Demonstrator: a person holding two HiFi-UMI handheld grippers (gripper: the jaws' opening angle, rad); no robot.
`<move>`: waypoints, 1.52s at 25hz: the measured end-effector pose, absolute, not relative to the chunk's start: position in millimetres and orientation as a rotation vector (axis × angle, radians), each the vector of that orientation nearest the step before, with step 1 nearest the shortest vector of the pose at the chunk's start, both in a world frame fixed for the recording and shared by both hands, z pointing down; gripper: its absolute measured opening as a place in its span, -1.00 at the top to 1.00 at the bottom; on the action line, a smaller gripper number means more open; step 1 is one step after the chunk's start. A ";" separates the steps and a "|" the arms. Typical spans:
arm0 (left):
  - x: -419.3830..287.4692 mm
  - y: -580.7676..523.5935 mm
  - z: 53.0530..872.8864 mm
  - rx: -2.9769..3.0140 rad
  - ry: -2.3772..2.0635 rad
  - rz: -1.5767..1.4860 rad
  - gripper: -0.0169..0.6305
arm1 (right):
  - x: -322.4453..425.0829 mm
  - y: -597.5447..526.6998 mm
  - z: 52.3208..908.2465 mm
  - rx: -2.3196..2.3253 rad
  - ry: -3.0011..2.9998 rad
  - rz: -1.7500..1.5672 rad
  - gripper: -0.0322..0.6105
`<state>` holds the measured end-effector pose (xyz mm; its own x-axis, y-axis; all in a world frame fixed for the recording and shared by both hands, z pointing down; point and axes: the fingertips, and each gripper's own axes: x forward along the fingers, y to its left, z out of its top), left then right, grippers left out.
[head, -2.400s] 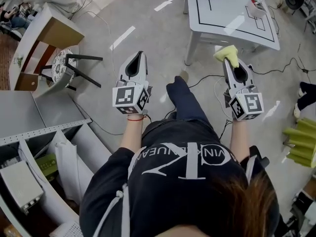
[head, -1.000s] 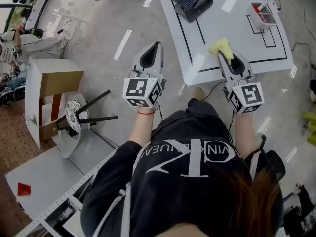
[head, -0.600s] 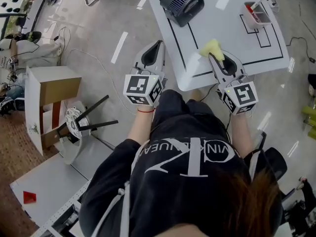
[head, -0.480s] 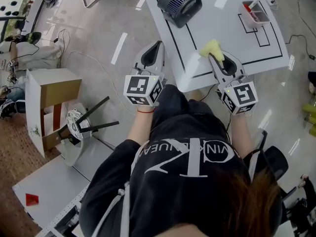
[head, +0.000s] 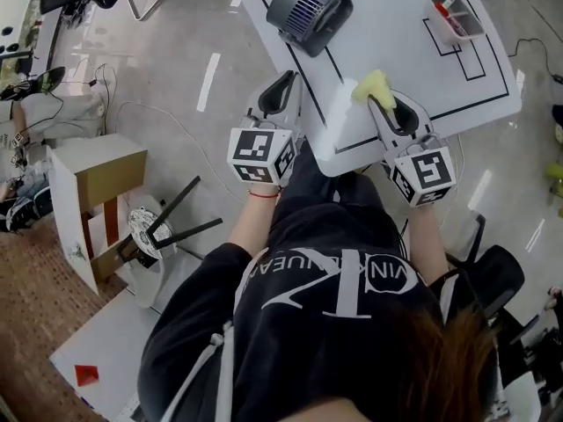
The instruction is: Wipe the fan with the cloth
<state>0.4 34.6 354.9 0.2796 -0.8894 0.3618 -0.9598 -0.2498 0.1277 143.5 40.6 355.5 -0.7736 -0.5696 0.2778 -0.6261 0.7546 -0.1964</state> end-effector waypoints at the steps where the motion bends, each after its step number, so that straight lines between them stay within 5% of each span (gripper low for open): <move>1: 0.1 28.6 360.0 2.235 -1.663 0.317 0.59 | 141.0 37.2 358.1 0.958 -2.747 0.424 0.61; 15: -19.8 -32.9 406.4 2.230 -1.617 0.579 0.06 | 102.1 -11.5 368.1 1.032 -2.705 0.353 0.61; 38: -21.3 -42.2 415.7 2.333 -1.640 0.618 0.08 | 67.1 -99.2 350.7 1.059 -2.600 -0.157 0.61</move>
